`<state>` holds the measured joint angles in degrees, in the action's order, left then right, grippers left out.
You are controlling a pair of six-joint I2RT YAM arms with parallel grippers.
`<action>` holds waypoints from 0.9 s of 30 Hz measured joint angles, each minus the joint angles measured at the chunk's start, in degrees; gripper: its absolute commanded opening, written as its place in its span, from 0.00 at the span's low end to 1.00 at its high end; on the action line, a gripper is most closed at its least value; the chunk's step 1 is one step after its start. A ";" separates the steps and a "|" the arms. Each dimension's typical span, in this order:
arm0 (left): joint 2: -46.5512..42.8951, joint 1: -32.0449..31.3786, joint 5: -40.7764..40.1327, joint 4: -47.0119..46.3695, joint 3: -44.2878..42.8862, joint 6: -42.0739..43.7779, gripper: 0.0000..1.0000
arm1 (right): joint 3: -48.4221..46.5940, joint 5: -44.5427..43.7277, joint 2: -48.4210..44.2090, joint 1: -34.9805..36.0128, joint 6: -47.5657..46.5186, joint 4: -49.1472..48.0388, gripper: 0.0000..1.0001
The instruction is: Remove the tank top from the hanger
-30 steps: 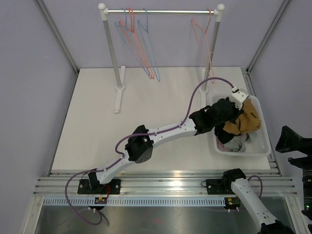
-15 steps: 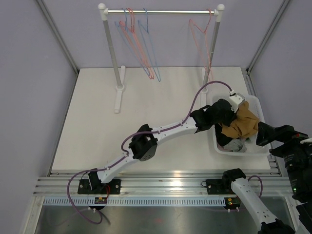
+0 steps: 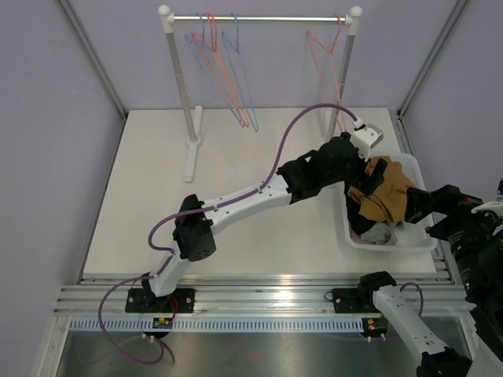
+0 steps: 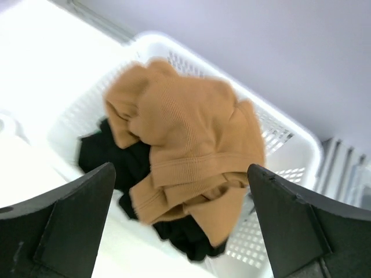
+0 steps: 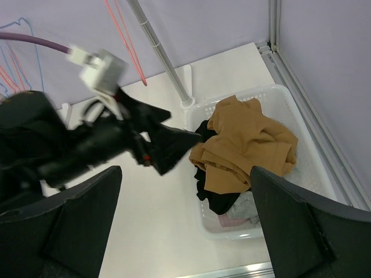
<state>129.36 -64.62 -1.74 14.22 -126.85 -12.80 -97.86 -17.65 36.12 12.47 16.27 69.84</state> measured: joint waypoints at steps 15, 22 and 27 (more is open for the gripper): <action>-46.62 2.12 -32.41 12.11 30.62 -2.21 0.99 | 9.66 4.76 4.15 0.00 -3.34 -6.14 1.00; -62.23 12.92 -42.93 28.68 40.46 -7.32 0.99 | 11.39 6.29 10.05 0.00 -7.26 -6.05 1.00; -73.57 26.71 -44.13 38.45 46.69 -10.25 0.99 | 11.32 4.63 11.30 0.00 -8.61 -5.29 1.00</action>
<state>55.79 -37.91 -45.87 52.66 -80.16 -23.05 -86.54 -13.02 47.42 12.47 7.66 64.55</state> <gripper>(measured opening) 0.987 0.993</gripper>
